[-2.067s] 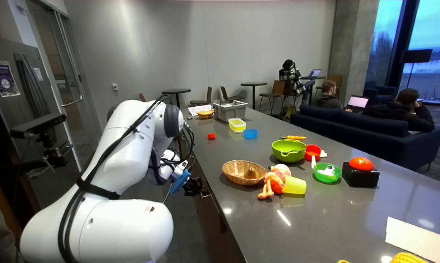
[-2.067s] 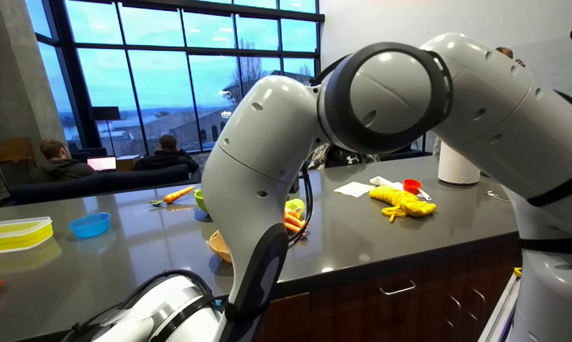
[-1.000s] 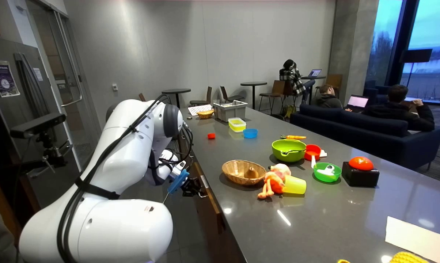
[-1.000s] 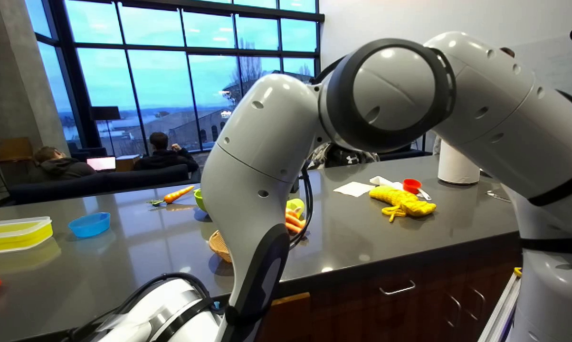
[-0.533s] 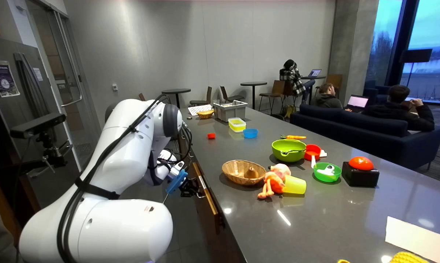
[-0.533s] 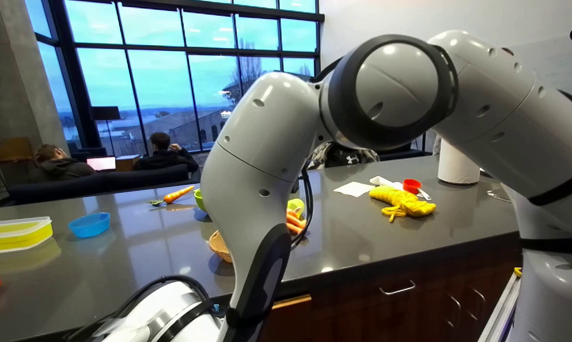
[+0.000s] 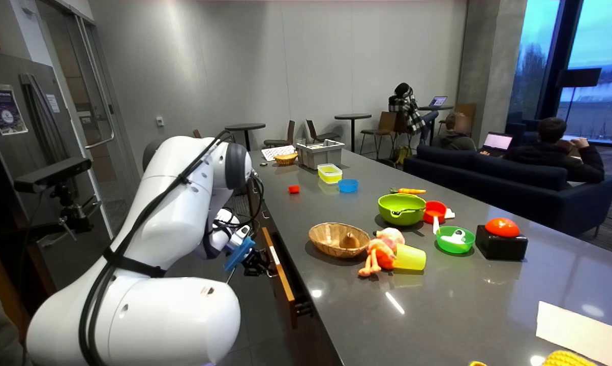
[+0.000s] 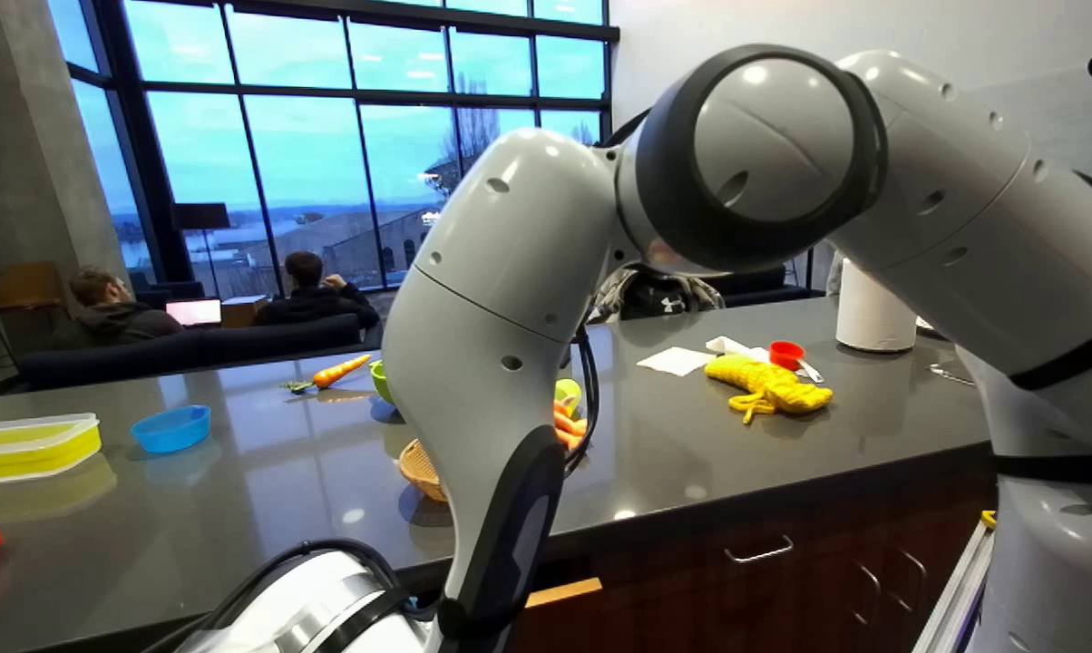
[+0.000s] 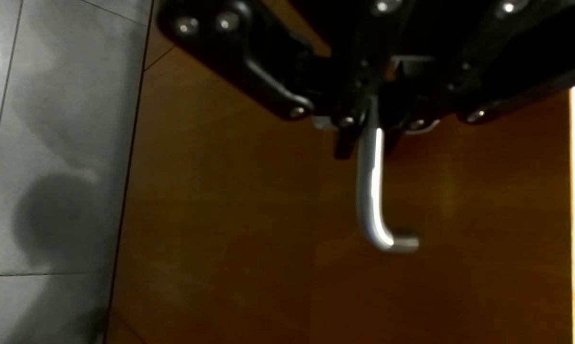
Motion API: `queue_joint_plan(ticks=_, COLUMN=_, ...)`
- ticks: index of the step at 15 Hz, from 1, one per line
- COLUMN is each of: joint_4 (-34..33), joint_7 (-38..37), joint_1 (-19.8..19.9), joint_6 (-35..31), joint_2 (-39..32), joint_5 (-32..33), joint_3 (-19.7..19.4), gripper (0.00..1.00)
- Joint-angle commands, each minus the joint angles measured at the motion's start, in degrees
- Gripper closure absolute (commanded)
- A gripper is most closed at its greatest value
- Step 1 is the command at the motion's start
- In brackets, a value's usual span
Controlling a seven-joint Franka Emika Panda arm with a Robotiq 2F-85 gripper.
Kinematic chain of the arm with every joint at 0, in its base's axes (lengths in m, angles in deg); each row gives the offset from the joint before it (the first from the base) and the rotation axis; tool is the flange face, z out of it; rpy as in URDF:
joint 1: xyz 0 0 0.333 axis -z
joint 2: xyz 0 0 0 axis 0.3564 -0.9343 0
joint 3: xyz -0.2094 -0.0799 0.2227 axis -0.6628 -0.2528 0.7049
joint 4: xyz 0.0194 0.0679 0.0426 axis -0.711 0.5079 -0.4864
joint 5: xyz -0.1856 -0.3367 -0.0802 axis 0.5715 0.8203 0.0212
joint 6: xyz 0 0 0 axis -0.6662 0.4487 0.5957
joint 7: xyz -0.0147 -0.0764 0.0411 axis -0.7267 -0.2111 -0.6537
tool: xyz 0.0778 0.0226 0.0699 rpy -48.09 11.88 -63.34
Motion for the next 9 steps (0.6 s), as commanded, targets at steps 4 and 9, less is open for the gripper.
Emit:
queue_joint_plan(ticks=4, joint_4=1.8, joint_7=-1.1, joint_1=1.1, joint_6=-8.8, joint_2=-5.4, joint_5=0.1, joint_3=2.0, gripper=0.99)
queue_joint_plan(ticks=9, joint_4=3.8, joint_7=-1.3, joint_1=1.1, joint_6=-10.4, joint_2=-4.4, joint_5=0.2, joint_3=2.5, gripper=0.99)
